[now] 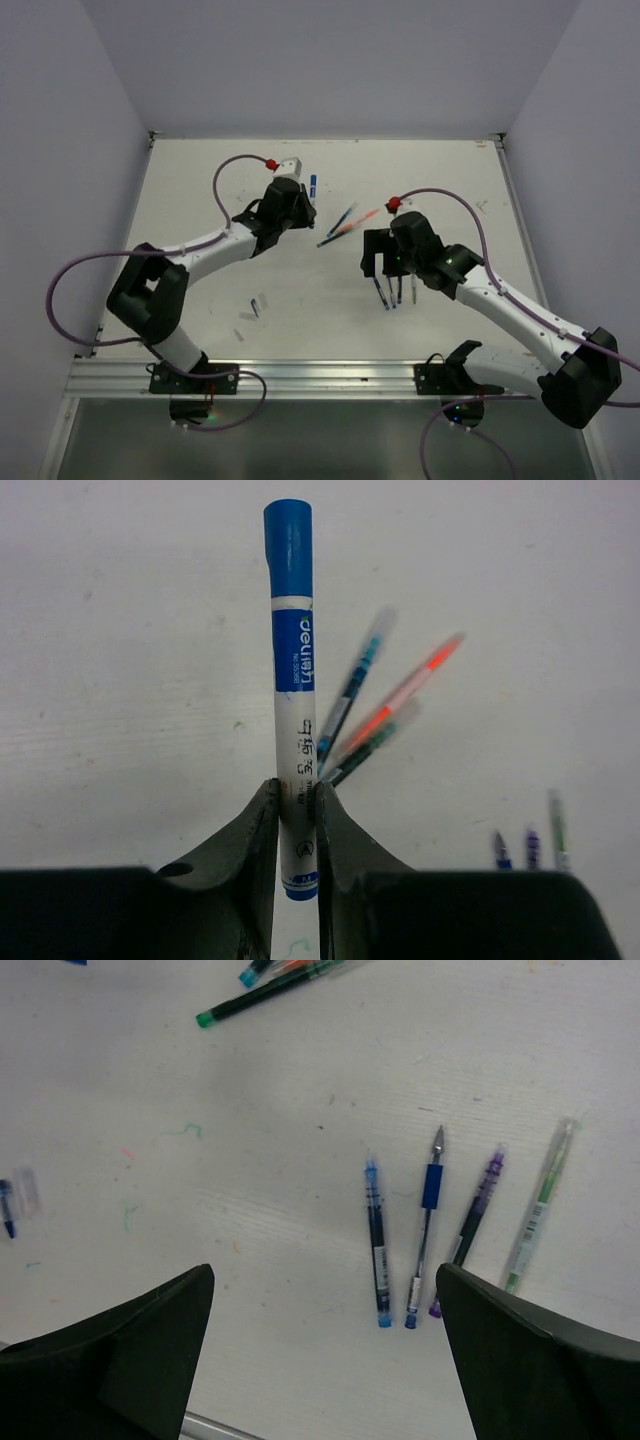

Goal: Open the pen caps

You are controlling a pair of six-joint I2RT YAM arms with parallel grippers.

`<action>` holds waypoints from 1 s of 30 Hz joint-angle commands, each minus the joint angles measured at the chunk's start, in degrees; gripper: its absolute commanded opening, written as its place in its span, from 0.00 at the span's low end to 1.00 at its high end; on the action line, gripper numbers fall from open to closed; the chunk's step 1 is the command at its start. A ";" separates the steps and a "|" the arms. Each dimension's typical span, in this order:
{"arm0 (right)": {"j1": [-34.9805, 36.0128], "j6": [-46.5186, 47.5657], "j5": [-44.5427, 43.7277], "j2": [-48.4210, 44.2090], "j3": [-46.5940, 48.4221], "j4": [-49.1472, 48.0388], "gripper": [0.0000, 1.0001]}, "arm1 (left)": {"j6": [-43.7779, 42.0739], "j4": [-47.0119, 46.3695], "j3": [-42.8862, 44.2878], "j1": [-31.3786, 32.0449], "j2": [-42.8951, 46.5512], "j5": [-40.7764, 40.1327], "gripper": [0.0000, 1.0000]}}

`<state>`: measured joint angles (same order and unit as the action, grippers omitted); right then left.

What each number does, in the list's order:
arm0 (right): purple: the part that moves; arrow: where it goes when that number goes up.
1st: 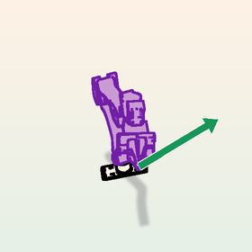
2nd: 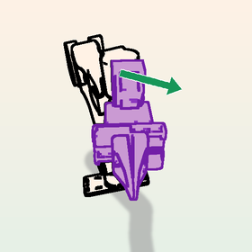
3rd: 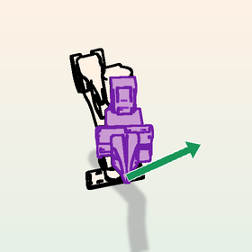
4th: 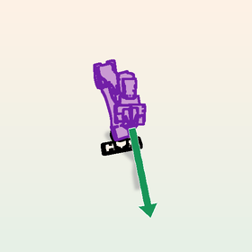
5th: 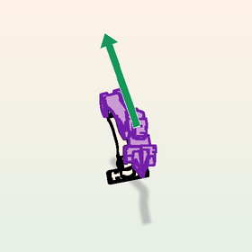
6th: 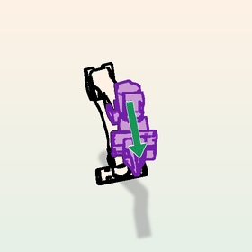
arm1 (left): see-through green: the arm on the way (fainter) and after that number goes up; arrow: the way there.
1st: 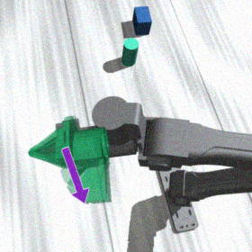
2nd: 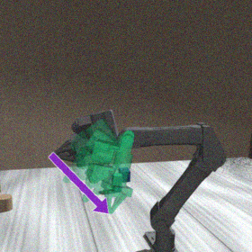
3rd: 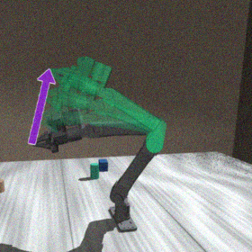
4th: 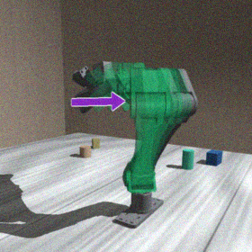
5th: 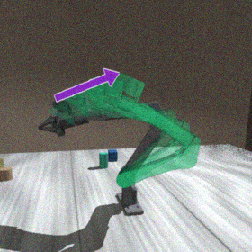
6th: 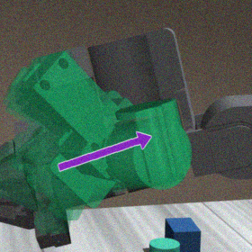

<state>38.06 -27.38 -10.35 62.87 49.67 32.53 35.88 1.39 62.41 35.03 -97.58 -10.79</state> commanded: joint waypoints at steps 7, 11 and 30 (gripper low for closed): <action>-0.27 -4.87 16.85 -1.78 -1.76 -15.03 0.89 | 6.03 -32.20 -22.14 0.74 18.38 18.51 0.00; -0.27 -8.56 19.83 -3.37 -3.70 -23.28 0.84 | 9.73 -39.26 -29.70 2.67 22.95 20.19 0.00; -0.27 -17.80 20.29 0.59 -8.54 -43.87 0.68 | 14.83 -42.17 -35.87 7.69 29.38 19.22 0.00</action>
<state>37.85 -43.11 10.07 63.99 41.15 -4.58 49.80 -37.10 27.16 42.22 -69.30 7.57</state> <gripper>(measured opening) 0.687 0.200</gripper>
